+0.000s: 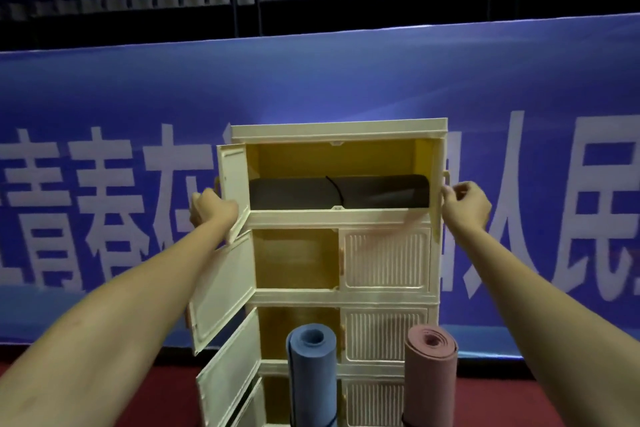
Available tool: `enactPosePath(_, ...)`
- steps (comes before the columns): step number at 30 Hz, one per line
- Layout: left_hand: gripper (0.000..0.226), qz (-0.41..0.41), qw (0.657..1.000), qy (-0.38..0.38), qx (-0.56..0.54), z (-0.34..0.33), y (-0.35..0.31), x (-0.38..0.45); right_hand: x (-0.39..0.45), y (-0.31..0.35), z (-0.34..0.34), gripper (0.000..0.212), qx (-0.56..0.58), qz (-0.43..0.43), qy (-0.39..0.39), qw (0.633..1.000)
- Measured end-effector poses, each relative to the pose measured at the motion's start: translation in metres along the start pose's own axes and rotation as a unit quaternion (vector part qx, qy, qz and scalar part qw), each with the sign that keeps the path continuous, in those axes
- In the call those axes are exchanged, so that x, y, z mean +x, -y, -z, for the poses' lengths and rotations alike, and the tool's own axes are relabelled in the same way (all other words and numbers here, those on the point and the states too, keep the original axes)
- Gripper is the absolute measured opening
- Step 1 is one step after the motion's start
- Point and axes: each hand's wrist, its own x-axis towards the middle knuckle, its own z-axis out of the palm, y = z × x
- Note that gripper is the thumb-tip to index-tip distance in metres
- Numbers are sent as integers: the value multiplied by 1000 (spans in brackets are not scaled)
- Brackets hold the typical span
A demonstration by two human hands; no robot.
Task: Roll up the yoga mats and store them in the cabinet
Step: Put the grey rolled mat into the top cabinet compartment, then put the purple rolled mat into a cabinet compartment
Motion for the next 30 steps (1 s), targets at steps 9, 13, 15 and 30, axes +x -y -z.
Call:
enactPosePath(9, 20, -80, 982, 116, -128, -97, -50, -49, 16, 2, -76, 16, 47, 56, 139, 988)
enactPosePath(13, 15, -73, 971, 168, -157, -150, -84, -45, 23, 4, -138, 17, 38, 89, 212, 973)
enactPosePath(15, 19, -72, 966, 191, -158, -178, -98, -40, 29, 5, -169, 19, 34, 92, 230, 968)
enactPosePath(30, 34, -57, 893, 323, -309, -296, -84, 0, 65, -39, -321, 51, 8, 119, 281, 952)
